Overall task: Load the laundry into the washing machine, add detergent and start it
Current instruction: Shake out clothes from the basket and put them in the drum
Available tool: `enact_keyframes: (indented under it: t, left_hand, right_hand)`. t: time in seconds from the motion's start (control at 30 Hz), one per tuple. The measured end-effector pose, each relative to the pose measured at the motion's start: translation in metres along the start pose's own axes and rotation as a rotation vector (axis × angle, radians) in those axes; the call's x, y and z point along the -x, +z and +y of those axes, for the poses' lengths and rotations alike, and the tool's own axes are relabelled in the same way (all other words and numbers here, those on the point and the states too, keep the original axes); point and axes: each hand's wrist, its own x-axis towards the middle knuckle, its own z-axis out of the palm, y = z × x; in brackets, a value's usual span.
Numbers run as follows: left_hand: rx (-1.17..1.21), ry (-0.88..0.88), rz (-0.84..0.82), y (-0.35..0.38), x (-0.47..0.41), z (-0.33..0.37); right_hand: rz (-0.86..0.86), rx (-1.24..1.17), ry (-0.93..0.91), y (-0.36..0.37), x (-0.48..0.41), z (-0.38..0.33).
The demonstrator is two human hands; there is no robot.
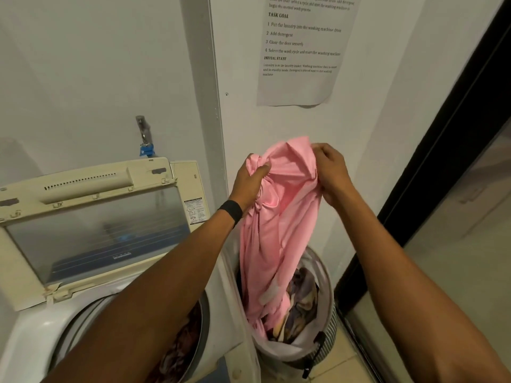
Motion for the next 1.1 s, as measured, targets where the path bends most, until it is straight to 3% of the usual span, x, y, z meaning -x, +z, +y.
enact_keyframes:
  t: [0.07,0.13,0.37,0.5,0.7,0.83,0.97,1.1]
  left_hand:
    - [0.066,-0.038,-0.038,0.006,0.000,0.008]
    - [0.065,-0.042,-0.072,0.019,0.004,0.018]
    - [-0.053,0.089,0.174,0.031,-0.001,0.018]
    - [-0.109,0.090,0.126,0.030,-0.006,0.018]
    - [-0.213,0.163,0.054,0.016,-0.003,0.012]
    - [-0.293,0.210,0.066,-0.002,-0.004,0.007]
    - [-0.228,0.226,0.066,-0.006,-0.003,0.008]
    - [-0.078,0.148,-0.104,0.014,0.002,0.019]
  right_hand:
    - [-0.126,-0.064,0.126,0.003,-0.007,-0.009]
    - [-0.149,0.012,0.162,0.015,-0.008,-0.001]
    - [0.184,0.105,-0.139,0.029,0.023,0.066]
    - [0.056,0.292,-0.184,0.033,0.060,0.101]
    - [0.170,0.029,-0.001,0.011,0.044,0.096]
    - [-0.016,0.160,-0.068,-0.023,0.023,0.056]
    - [-0.199,0.279,-0.121,-0.047,-0.006,-0.009]
    - [-0.357,0.196,-0.008,-0.024,-0.020,-0.031]
